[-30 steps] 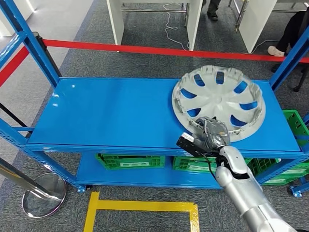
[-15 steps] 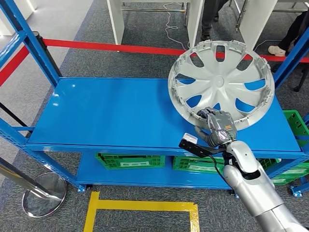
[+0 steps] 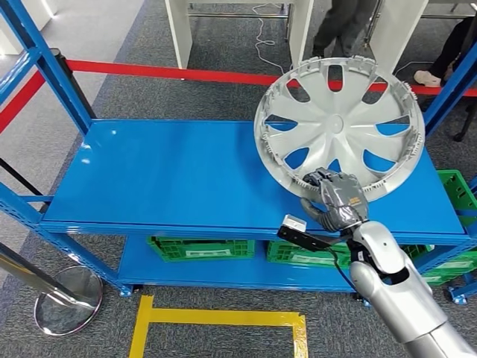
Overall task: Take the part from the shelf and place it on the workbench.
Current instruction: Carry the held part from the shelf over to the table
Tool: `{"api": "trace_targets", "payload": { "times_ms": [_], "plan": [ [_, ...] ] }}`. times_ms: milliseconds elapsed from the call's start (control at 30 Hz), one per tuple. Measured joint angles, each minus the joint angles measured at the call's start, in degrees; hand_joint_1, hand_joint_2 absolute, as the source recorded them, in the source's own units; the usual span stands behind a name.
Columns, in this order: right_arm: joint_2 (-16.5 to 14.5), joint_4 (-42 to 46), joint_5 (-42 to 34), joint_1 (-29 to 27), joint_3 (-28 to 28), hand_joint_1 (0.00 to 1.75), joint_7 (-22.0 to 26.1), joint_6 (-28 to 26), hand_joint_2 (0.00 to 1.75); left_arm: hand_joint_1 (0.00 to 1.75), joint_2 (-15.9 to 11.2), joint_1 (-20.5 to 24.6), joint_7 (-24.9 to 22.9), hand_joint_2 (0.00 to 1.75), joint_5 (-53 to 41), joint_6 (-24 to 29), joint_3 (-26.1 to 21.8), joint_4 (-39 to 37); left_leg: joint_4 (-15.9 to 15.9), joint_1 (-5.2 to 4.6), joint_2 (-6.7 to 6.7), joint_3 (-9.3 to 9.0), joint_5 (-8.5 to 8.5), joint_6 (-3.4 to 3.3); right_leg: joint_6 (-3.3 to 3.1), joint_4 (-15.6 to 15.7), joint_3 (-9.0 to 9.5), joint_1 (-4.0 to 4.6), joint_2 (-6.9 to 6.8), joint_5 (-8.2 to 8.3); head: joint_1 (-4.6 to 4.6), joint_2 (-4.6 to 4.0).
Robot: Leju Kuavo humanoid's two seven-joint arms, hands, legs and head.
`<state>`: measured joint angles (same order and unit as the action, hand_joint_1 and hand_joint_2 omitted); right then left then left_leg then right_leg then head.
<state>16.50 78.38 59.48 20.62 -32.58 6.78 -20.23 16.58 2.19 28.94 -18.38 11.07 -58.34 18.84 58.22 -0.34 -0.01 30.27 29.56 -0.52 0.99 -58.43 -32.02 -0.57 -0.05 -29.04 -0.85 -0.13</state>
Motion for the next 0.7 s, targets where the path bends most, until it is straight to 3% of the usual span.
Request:
{"api": "trace_targets", "payload": {
  "times_ms": [167,700],
  "plan": [
    [0.55,4.04,-0.89,-2.59,-0.08,1.75,0.29,-0.89,1.75,0.0,-0.02,0.04,-0.07,1.75,-0.77,1.86,-0.02,0.0,0.0,0.0,0.0,0.01,0.0,0.0,0.0,0.0,0.0,0.0,0.01,0.0,-0.01,0.0],
    [0.55,8.9,-3.81,-7.05,0.48,1.75,2.64,-3.17,1.75,0.0,-0.22,0.07,-1.68,1.75,-1.31,0.19,-1.39,0.0,0.3,-0.27,-0.01,0.11,0.13,-0.21,0.2,0.05,0.0,-0.21,-0.03,0.1,0.01,0.0]
  ]
}}
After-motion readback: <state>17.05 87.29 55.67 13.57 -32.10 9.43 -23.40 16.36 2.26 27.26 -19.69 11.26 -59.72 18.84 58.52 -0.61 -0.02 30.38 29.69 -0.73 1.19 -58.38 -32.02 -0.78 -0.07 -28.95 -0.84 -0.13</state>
